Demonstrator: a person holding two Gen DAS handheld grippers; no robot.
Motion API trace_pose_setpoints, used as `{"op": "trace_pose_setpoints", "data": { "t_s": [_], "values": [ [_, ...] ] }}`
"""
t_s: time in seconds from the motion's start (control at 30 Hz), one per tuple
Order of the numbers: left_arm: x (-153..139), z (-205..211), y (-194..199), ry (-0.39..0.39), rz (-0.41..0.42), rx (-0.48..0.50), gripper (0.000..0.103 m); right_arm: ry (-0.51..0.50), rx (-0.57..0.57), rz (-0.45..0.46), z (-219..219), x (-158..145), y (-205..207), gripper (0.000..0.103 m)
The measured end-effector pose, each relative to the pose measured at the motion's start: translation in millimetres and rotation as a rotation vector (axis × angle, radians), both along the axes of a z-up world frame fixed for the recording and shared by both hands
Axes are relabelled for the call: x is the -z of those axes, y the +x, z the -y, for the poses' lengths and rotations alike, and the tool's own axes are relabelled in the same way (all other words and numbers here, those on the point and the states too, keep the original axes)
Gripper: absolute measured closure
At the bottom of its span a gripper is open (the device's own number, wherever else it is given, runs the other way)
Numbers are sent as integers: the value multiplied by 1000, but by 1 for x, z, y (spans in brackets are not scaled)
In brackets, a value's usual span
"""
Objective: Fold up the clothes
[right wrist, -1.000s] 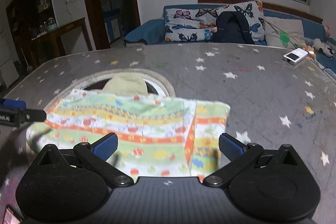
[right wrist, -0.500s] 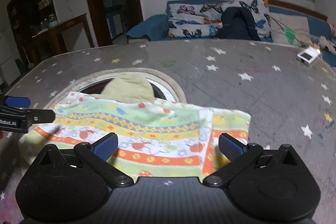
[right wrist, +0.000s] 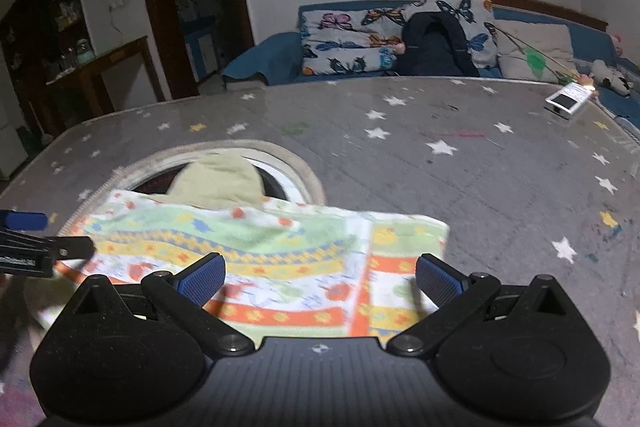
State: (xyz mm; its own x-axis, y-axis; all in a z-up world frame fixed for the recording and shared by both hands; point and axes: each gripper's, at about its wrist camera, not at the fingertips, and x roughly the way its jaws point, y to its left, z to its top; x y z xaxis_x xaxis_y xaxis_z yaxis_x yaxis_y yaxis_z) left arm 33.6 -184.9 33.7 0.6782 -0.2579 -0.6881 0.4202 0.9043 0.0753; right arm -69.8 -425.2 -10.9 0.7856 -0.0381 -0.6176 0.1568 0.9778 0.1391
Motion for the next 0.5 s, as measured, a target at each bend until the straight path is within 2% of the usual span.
{"op": "trace_pose_setpoints", "data": {
  "t_s": [0.23, 0.5],
  "values": [
    [5, 4, 1, 27, 4, 3, 1, -5, -77, -9, -27, 3, 11, 0],
    [15, -1, 6, 50, -8, -9, 0, -23, -91, -29, -30, 9, 8, 0]
  ]
}}
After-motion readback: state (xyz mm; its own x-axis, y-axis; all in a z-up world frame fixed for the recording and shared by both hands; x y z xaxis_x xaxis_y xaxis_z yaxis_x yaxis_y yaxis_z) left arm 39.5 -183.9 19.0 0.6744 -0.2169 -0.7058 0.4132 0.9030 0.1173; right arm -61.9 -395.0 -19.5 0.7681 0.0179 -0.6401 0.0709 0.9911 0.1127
